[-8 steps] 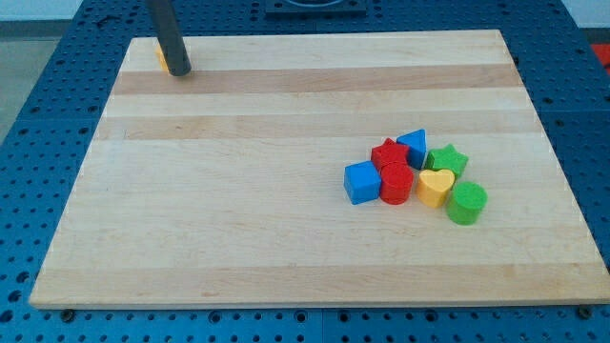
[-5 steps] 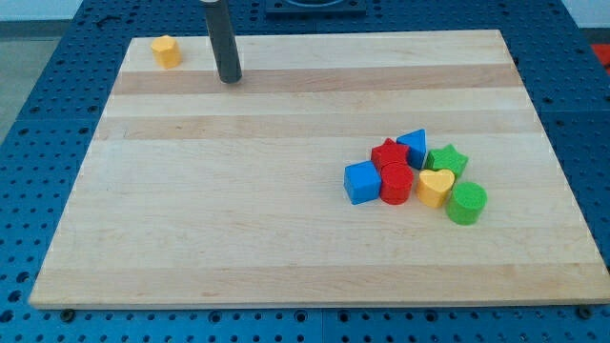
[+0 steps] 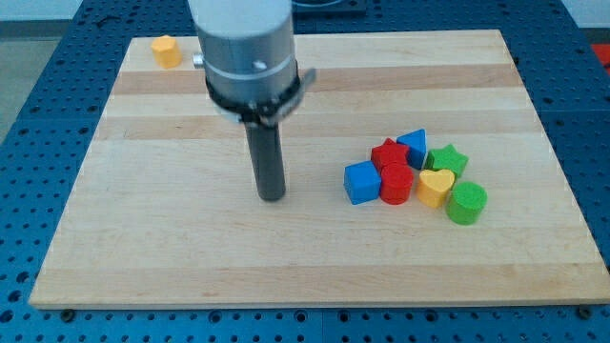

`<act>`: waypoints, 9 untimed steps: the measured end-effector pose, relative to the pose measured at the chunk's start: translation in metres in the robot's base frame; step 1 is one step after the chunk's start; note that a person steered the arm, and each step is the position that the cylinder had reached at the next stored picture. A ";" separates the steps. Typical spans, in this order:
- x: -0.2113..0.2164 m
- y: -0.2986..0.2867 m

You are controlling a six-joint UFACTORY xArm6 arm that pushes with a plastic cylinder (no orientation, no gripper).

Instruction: Move the blue triangle towards top right

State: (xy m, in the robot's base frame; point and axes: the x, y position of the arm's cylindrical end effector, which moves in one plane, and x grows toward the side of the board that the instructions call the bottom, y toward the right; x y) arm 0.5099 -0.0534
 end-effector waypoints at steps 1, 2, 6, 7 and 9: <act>0.036 0.024; 0.054 0.048; -0.015 0.160; -0.060 0.159; -0.088 0.196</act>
